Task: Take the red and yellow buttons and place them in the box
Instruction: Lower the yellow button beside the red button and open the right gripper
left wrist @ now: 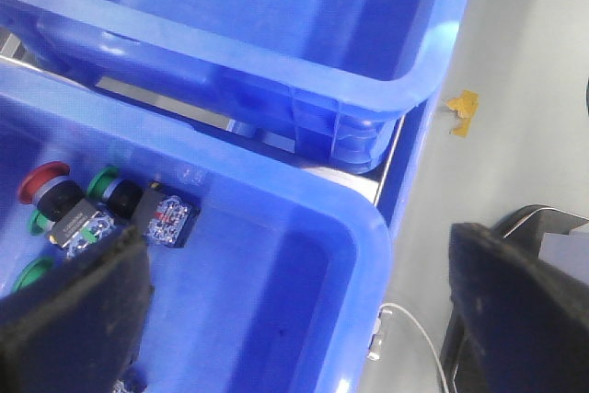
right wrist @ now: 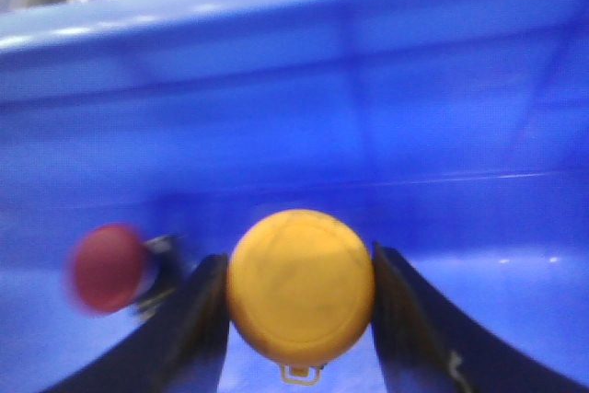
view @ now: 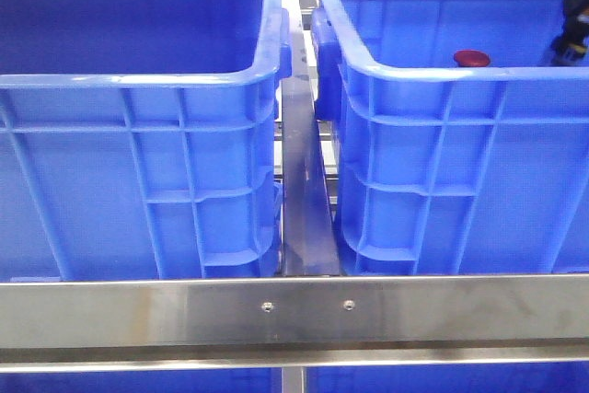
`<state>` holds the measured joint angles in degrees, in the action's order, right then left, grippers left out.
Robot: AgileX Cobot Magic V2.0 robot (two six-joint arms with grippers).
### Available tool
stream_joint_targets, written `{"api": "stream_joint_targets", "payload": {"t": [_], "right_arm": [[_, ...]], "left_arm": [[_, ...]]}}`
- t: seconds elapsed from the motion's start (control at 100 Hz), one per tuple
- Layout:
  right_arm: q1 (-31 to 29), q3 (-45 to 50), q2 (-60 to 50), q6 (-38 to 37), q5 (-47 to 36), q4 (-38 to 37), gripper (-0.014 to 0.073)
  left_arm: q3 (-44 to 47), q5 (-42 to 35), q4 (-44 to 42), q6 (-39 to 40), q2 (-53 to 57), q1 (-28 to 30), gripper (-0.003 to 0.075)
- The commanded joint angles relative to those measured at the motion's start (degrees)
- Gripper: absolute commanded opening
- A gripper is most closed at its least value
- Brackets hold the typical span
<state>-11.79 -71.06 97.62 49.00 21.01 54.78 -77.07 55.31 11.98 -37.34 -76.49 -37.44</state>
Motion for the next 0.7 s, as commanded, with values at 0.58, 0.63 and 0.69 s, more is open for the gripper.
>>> {"api": "stream_joint_targets", "payload": {"t": [0.58,0.63,0.69], "right_arm": [[2.31,-5.95,6.83,0.23,-7.43,1.78,0.0495],[2.31,-5.95,6.78,0.23,-7.04,1.78,0.0558],[2.31,-5.95,6.42,0.23,-5.92,1.78,0.0586]], "left_arm": [[-1.81,-2.42,1.02,0.75,1.91,-0.36,0.0620],[-1.81,-2.42,1.02,0.75,1.91,-0.36,0.0620],[-1.81,-2.42,1.02,0.75,1.91,-0.36,0.0620]]}}
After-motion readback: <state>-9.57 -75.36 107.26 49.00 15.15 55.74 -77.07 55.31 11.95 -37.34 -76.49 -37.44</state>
